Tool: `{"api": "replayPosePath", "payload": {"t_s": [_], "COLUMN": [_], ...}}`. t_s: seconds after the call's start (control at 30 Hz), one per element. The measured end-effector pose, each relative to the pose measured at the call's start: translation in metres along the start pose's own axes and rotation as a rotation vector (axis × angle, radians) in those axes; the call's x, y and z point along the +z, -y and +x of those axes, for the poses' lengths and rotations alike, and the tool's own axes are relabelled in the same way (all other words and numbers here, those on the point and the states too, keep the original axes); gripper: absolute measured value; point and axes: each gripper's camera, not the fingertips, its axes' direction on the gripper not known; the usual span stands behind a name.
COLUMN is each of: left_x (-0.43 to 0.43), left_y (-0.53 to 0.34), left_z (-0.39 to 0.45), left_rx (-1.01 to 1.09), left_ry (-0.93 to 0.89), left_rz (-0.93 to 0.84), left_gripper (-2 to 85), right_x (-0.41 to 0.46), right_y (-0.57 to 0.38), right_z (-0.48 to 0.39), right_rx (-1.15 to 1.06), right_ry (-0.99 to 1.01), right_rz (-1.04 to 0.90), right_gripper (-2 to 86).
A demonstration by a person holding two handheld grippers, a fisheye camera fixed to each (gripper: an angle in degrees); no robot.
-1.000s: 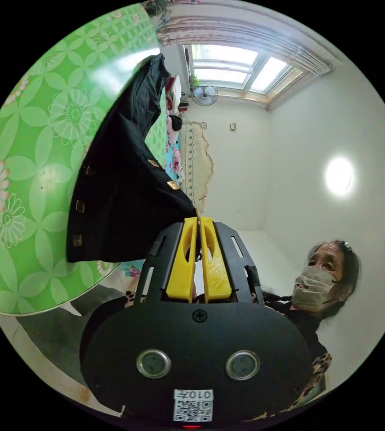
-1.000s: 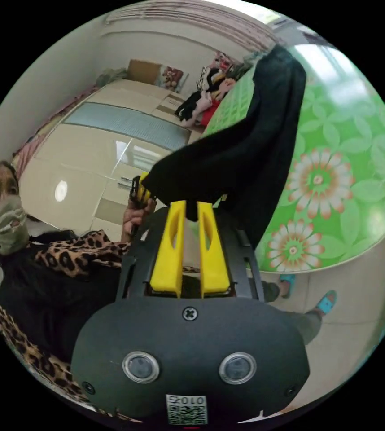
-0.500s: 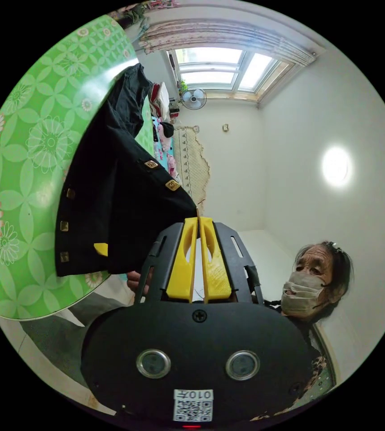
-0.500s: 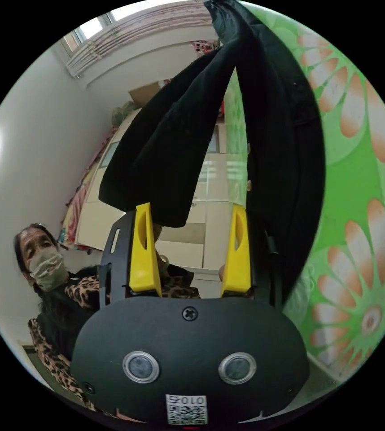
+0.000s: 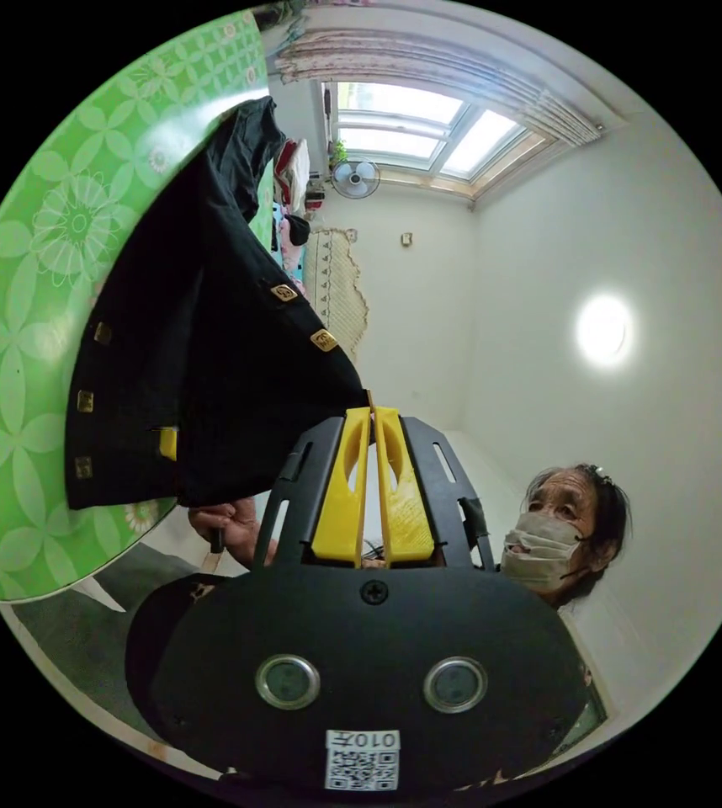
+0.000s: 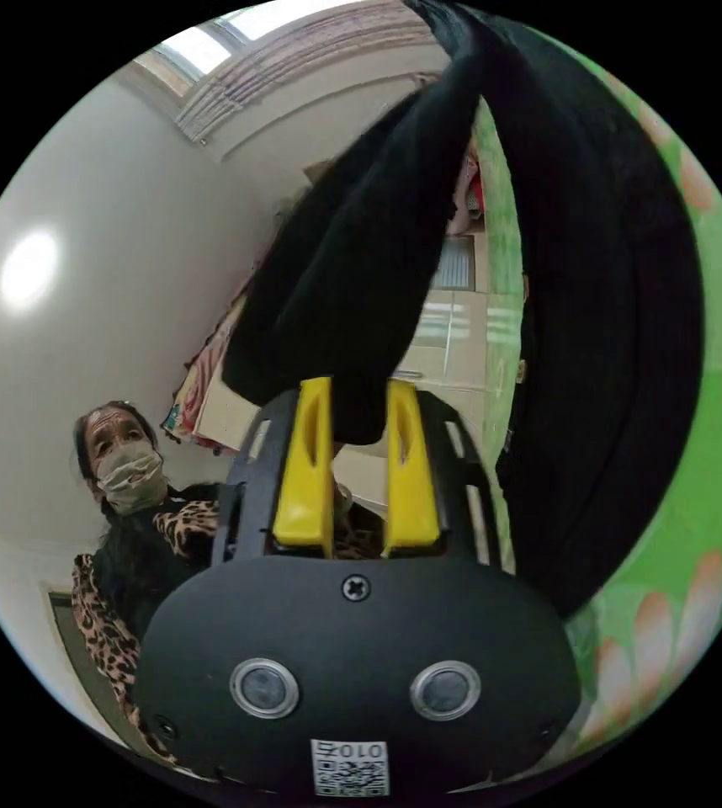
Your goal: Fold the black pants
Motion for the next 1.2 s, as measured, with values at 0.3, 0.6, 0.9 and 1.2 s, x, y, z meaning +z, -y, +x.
{"api": "replayPosePath", "payload": {"t_s": [0.3,0.6,0.9,1.2], "left_x": [-0.017,-0.015,-0.036,-0.014], "left_y": [-0.013,-0.022,-0.033,-0.025], "left_z": [-0.024,-0.028,-0.058,-0.063], "left_rx": [-0.002,-0.042,-0.08,-0.014], "left_ry": [0.142,0.14,0.267,0.371], "left_rz": [0.014,0.046,0.134,0.087], "left_gripper": [-0.2,-0.2,-0.1,3.3], "right_x": [-0.043,-0.028,-0.026,-0.044], "right_y": [-0.02,-0.012,-0.028,-0.05], "right_z": [-0.123,-0.109,-0.078,-0.06], "right_rx": [-0.099,-0.001,0.138,0.221], "right_ry": [-0.439,-0.414,-0.61,-0.445], "right_rz": [-0.008,-0.063,-0.166,-0.093], "right_gripper": [2.7,2.7,2.8,2.8]}}
